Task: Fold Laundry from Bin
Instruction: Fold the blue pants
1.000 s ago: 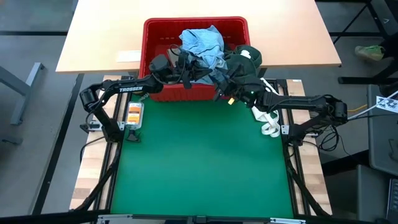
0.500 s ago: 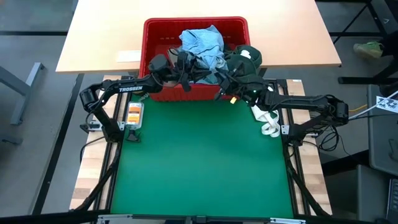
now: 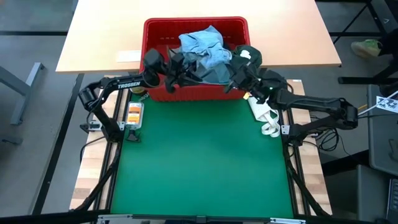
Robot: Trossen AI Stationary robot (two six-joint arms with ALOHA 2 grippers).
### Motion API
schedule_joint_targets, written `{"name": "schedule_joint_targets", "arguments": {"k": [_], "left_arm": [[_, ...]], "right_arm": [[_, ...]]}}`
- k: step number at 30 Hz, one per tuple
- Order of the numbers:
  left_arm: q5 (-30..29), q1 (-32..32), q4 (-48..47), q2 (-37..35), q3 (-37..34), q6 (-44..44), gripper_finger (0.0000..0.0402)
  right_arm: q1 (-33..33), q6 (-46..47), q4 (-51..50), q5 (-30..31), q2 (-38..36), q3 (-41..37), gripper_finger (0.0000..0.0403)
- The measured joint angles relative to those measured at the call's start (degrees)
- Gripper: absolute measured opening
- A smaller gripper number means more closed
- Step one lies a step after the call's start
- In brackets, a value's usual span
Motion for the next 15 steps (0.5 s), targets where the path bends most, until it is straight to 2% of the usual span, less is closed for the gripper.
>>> {"name": "schedule_joint_targets", "arguments": {"k": [6, 15], "left_arm": [[7.15, 2.72, -0.07, -0.25, 0.00, -0.22, 0.0108], [8.00, 7.77, 0.11, -3.55, -0.09, 0.35, 0.0108]], "right_arm": [[0.02, -0.02, -0.37, -3.46, -2.73, 0.00, 0.0026], [0.04, 1.31, -5.75, -4.29, -6.51, 0.00, 0.0030]]}}
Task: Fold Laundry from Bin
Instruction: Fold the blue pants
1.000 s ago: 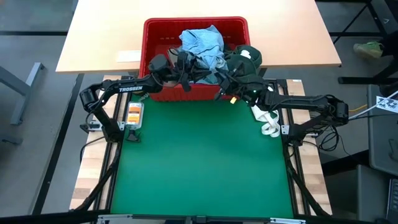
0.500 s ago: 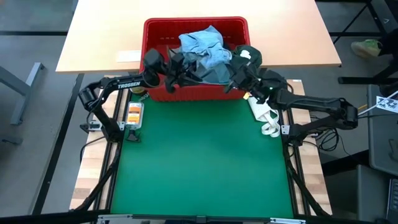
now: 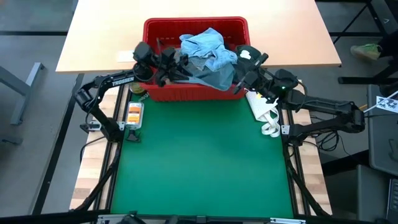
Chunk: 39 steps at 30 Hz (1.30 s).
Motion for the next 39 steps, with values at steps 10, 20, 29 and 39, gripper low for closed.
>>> {"name": "schedule_joint_targets", "arguments": {"k": [10, 20, 29, 39], "left_arm": [[-1.80, 4.99, 0.61, -5.03, 0.00, 16.22, 0.0108], [-5.33, 2.90, -0.70, -5.00, 0.00, 20.98, 0.0108], [-13.50, -0.23, -3.38, -4.98, 0.00, 21.33, 0.0108], [-26.90, 1.90, -24.26, -4.95, 0.01, 39.31, 0.0108]], "right_arm": [[0.00, 0.09, -0.26, -0.02, -0.51, 0.00, 0.0030], [0.00, 0.13, -0.35, -0.02, -0.51, 0.00, 0.0030], [0.02, 0.16, -0.82, -0.04, -0.51, 0.04, 0.0031], [0.04, 0.16, -1.65, -0.07, -0.51, 0.04, 0.0032]]}}
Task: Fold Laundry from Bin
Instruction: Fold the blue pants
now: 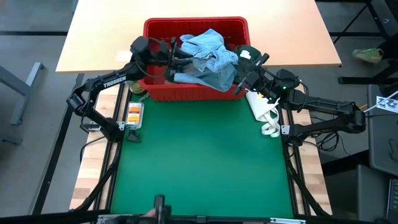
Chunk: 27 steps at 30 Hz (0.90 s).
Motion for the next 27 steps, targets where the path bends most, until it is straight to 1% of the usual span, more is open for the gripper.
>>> {"name": "schedule_joint_targets", "arguments": {"k": [7, 12, 15, 19, 21, 24, 27], "left_arm": [[-15.32, 1.09, -18.05, 0.04, 0.01, 13.31, 0.0108], [-23.07, 0.00, -26.26, 0.04, 0.01, 18.96, 0.0108], [-28.32, -0.79, -28.29, 0.04, 0.01, 21.85, 0.0108], [-37.47, -1.76, -28.53, 0.04, 0.01, 25.55, 0.0108], [-40.72, -2.11, -28.66, 0.04, 0.01, 26.66, 0.0108], [-42.89, -2.16, -29.74, 0.04, 0.01, 26.71, 0.0108], [-43.23, -2.14, -31.68, 0.42, 0.01, 26.64, 0.0108]], "right_arm": [[0.00, -0.01, -0.17, 0.00, 0.02, 0.02, 0.0032], [0.00, -0.02, -0.20, 0.00, 0.02, 0.02, 0.0032], [0.00, -0.01, -0.24, 0.00, 0.02, 0.02, 0.0032], [-0.02, -0.02, -0.26, 0.02, 0.04, 0.02, 0.0032], [0.00, 0.00, -0.26, 0.02, 0.04, 0.02, 0.0032], [-0.02, 0.00, -0.26, 0.02, 0.04, 0.02, 0.0032], [-0.02, 0.00, -0.26, 0.02, 0.04, 0.02, 0.0032]]}}
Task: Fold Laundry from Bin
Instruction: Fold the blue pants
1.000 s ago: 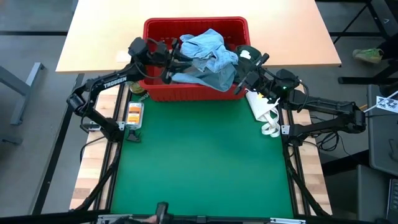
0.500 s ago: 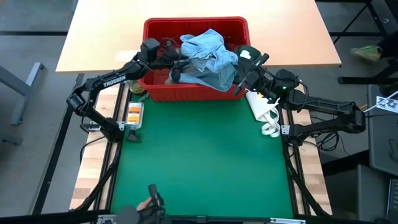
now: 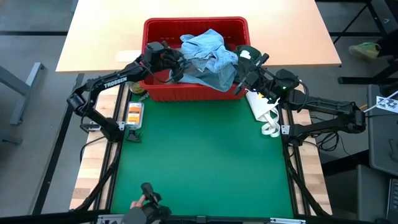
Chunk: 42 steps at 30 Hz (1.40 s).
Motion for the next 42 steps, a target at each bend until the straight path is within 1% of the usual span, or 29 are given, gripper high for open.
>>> {"name": "schedule_joint_targets", "arguments": {"k": [5, 11, 16, 18, 20, 25, 29, 35, 38, 40, 42], "left_arm": [[0.02, 0.02, -0.89, 1.31, -0.22, -0.34, 0.0108], [-0.95, 0.02, 3.44, 4.32, -0.26, -0.46, 0.0108], [-6.68, -0.04, 4.85, 5.13, -0.33, -1.15, 0.0108], [-8.87, -0.02, 5.23, 5.13, -0.33, -3.51, 0.0108], [-9.53, 0.22, 5.72, 5.13, -0.33, -6.10, 0.0108], [-8.70, 0.55, 9.05, 5.13, -0.33, -10.63, 0.0108], [-8.44, 0.35, 10.29, 5.13, -0.33, -10.95, 0.0108], [-2.01, 0.38, 10.32, 5.30, -0.33, -10.96, 0.0108], [-2.35, 0.32, 10.82, 5.31, -0.33, -11.23, 0.0107], [-3.40, 0.33, 10.62, 5.33, -0.33, -12.55, 0.0095], [-3.65, 0.35, 10.65, 5.31, -0.33, -13.48, 0.0069]], "right_arm": [[-0.02, 0.00, 0.08, 0.00, 0.00, 0.00, 0.0032], [-0.02, 0.00, 0.05, 0.02, 0.00, 0.00, 0.0032], [-0.02, 0.00, -0.04, 0.00, 0.00, 0.00, 0.0032], [-0.02, 0.00, -0.02, 0.02, 0.00, 0.00, 0.0032], [-0.02, 0.00, -0.03, 0.02, 0.00, 0.00, 0.0032], [-0.02, 0.00, -0.02, 0.02, 0.00, 0.00, 0.0032], [-0.02, 0.00, -0.02, 0.02, 0.00, 0.00, 0.0032], [-0.02, 0.00, -0.02, 0.01, 0.00, 0.00, 0.0032], [-0.02, 0.00, 0.00, 0.02, 0.00, 0.00, 0.0032], [-0.02, 0.00, -0.02, 0.02, 0.00, 0.00, 0.0032], [-0.02, 0.04, 0.04, 0.02, 0.00, 0.00, 0.0032]]}}
